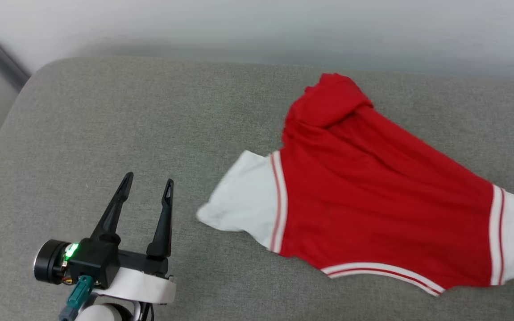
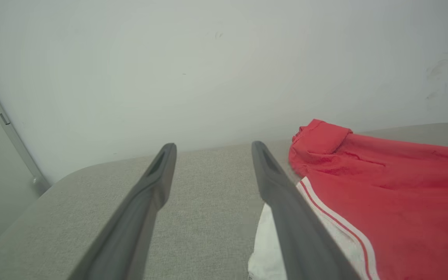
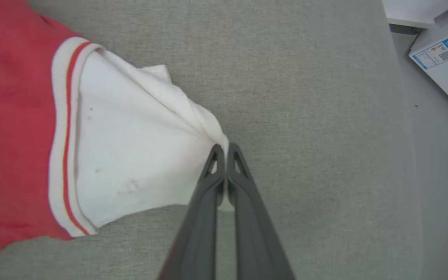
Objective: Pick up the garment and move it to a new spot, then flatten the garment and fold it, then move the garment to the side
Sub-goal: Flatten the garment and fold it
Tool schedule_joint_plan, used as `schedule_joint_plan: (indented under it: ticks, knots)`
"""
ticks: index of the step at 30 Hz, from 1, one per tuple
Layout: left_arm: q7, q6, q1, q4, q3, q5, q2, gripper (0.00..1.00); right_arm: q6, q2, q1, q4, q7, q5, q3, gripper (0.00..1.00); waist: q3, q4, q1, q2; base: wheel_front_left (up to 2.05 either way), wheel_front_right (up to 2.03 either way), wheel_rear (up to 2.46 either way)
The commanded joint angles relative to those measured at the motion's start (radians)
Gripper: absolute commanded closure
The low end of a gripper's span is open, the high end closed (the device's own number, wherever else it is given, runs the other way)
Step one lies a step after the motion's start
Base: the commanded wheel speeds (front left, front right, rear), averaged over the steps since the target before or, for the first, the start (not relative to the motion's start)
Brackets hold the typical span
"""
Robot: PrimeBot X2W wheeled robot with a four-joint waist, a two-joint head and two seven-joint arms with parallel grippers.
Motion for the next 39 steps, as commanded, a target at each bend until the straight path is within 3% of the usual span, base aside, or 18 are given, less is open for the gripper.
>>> schedule_joint_plan:
  ticks: [1,2,3,4,5,9,14,22,25,30,35,39]
  knots:
    - [-0.003,-0.006,-0.018,0.001,0.002,0.003,-0.005,0.0,-0.001,-0.011,-0.011,0.019,-0.022,-0.014,-0.001,1.0,0.001,-0.001,0.0,-0.0001,0.0,0.0,0.0]
    - [-0.003,-0.007,-0.02,0.007,0.003,0.004,-0.006,0.0,-0.001,-0.013,-0.025,0.056,-0.059,-0.033,-0.006,1.0,0.002,-0.002,0.0,-0.0001,0.0,0.0,0.0]
    - [-0.003,-0.01,-0.025,0.013,0.004,0.005,-0.007,0.0,-0.001,-0.009,-0.041,0.087,-0.096,-0.04,-0.004,0.79,0.002,-0.003,0.0,-0.0001,0.0,0.0,0.0]
    - [-0.003,-0.013,-0.03,0.017,0.006,0.005,-0.009,0.0,-0.001,0.004,-0.05,0.125,-0.111,-0.036,-0.001,0.04,0.0,-0.004,0.0,-0.0001,0.0,0.0,0.0]
    - [-0.003,-0.013,-0.033,0.023,0.007,0.006,-0.009,0.0,-0.001,0.001,-0.051,0.146,-0.137,-0.043,0.021,0.0,-0.002,-0.005,0.0,-0.0001,0.0,0.0,0.0]
    - [-0.003,-0.021,-0.036,0.034,0.017,0.003,-0.01,0.0,-0.001,0.002,-0.091,0.188,-0.23,-0.029,0.069,0.0,-0.016,-0.021,0.0,-0.0001,0.0,0.0,0.0]
    - [-0.003,-0.033,-0.026,0.04,0.027,-0.009,-0.003,0.0,-0.001,-0.005,-0.103,0.146,-0.376,-0.012,0.122,0.0,-0.031,-0.049,0.0,-0.0001,0.0,0.0,0.0]
    - [0.084,-0.097,-0.011,0.031,0.002,-0.049,0.043,0.0,-0.001,0.166,-0.022,-0.052,-0.652,0.005,0.097,0.0,-0.038,-0.097,0.0,-0.0001,0.0,0.0,0.0]
    - [0.186,-0.11,-0.007,0.013,-0.002,-0.092,0.06,0.0,-0.001,0.255,0.024,-0.135,-0.725,0.052,0.103,0.0,-0.027,-0.121,0.0,-0.0001,0.0,0.0,0.0]
    - [0.423,-0.113,-0.006,-0.05,-0.019,-0.155,0.092,0.0,-0.001,0.29,0.099,-0.258,-0.799,0.041,0.121,0.0,0.011,-0.158,0.0,-0.0001,0.0,0.0,0.0]
    - [0.669,-0.123,-0.02,-0.089,-0.05,-0.202,0.15,0.0,-0.001,0.309,0.122,-0.302,-0.833,0.03,0.13,0.0,0.063,-0.196,0.0,-0.0001,0.0,0.0,0.0]
    - [0.76,-0.113,-0.054,-0.061,-0.044,-0.192,0.196,0.0,-0.001,0.29,0.117,-0.313,-0.871,0.024,0.179,0.0,0.106,-0.222,0.0,-0.0001,0.0,0.0,0.0]
